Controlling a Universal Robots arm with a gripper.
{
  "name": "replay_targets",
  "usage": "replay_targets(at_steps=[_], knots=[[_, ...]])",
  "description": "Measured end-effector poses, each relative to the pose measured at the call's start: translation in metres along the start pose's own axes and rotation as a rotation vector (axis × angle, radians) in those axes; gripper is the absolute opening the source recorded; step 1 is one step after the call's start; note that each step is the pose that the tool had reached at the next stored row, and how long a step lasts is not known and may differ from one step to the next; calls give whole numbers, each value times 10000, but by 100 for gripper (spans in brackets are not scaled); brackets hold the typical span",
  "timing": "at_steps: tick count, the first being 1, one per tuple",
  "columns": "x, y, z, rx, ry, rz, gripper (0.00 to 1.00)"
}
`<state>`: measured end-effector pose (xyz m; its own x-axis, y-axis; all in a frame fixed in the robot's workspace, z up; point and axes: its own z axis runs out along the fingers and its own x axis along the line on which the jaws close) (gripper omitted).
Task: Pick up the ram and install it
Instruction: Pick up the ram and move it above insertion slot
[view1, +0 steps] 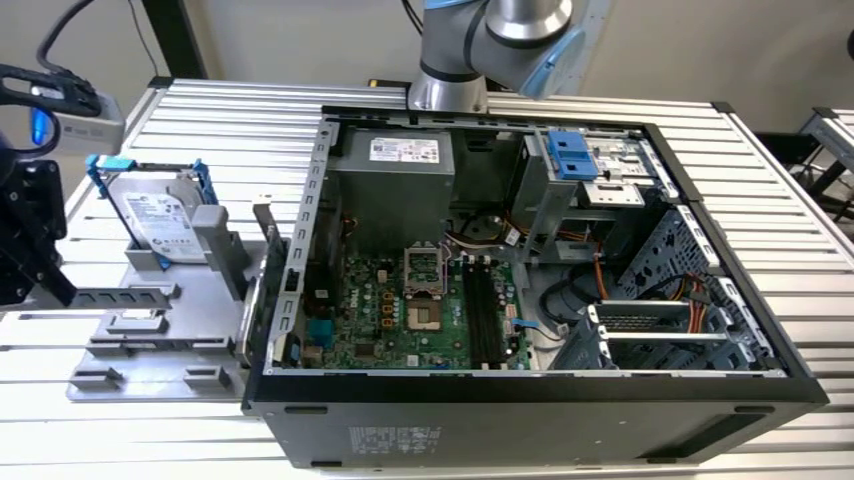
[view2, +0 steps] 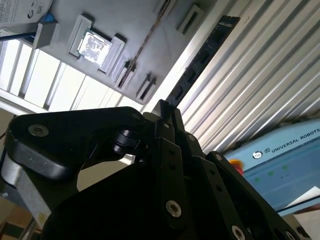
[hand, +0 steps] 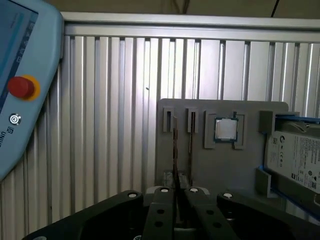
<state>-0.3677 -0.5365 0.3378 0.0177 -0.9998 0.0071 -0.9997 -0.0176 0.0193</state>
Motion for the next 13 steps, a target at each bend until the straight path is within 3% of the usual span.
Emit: replay_targets(at_steps=[13], knots=[[-3,5,-236,0,0,1,0]])
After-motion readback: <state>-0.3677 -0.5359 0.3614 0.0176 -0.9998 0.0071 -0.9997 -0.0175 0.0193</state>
